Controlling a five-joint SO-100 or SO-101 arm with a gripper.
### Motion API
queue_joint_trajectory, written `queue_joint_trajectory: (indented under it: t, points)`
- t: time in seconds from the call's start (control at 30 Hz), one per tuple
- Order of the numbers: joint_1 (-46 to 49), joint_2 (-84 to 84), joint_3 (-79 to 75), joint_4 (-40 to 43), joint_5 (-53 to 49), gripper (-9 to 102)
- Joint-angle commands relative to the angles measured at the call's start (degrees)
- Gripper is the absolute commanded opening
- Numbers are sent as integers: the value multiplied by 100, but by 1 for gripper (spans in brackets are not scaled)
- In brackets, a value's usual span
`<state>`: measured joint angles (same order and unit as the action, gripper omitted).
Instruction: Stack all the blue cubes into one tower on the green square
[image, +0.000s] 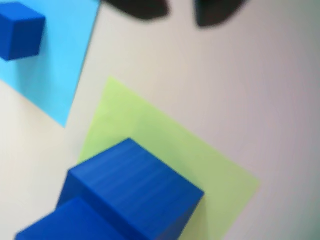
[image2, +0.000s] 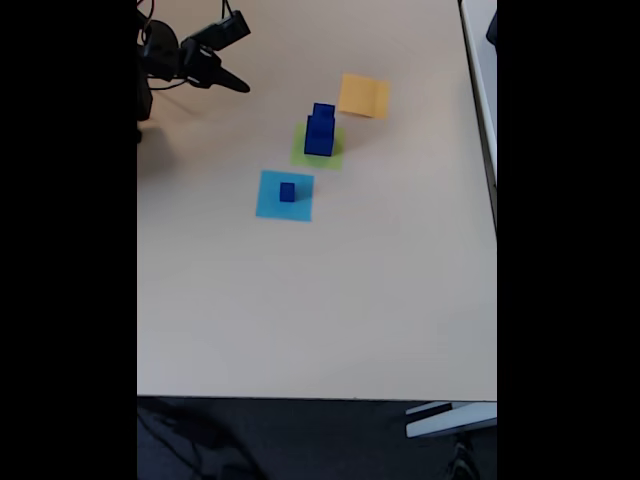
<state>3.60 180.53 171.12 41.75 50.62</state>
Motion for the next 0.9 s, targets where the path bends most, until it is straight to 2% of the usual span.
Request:
queue_joint_trajectory:
  t: [0.0,0.57,0.87]
  points:
    - [9,-413,-527,-114,114,0]
    - [-79,-2742,-1705,-1063,352,0]
    - [-53,-3340,-2285,-1090,325,0]
